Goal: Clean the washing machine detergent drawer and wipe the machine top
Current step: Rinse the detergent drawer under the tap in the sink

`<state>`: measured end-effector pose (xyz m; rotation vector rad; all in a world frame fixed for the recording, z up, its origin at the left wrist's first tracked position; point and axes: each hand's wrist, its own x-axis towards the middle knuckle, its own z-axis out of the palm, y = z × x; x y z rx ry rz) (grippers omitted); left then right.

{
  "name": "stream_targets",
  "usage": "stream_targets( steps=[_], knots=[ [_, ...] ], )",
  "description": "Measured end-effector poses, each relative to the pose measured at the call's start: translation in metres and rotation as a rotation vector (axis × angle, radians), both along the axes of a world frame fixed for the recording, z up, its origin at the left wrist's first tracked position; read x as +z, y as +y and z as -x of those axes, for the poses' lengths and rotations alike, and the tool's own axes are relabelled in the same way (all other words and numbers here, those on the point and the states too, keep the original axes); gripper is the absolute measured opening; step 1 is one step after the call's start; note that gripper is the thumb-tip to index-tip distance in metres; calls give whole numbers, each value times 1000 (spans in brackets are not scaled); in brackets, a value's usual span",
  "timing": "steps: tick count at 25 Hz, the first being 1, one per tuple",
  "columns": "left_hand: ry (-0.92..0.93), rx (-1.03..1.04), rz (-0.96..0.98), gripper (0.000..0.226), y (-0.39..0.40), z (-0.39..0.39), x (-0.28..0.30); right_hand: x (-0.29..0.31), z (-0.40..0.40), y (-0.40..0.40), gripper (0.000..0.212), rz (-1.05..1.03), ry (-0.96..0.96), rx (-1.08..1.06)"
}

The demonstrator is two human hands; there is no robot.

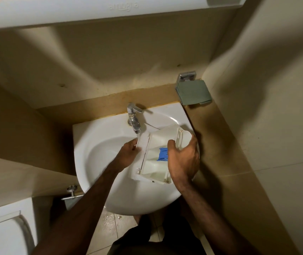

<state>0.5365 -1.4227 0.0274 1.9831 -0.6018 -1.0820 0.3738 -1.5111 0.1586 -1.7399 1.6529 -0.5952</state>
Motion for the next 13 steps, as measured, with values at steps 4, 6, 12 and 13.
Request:
stream_targets(
  steps=[4, 6, 12, 13],
  knots=[
    [-391, 108, -146, 32, -4, 7, 1, 1, -4, 8, 62, -35, -115, 5],
    [-365, 214, -121, 35, -12, 7, 8, 4, -7, 10, 65, -37, -178, -10],
    [-95, 51, -41, 9, -23, -10, 16, 4, -9, -1, 66, -54, -226, -76],
    [-8, 24, 17, 10, -19, -11, 17, 3, -8, -5, 65, -60, -230, -90]
  ],
)
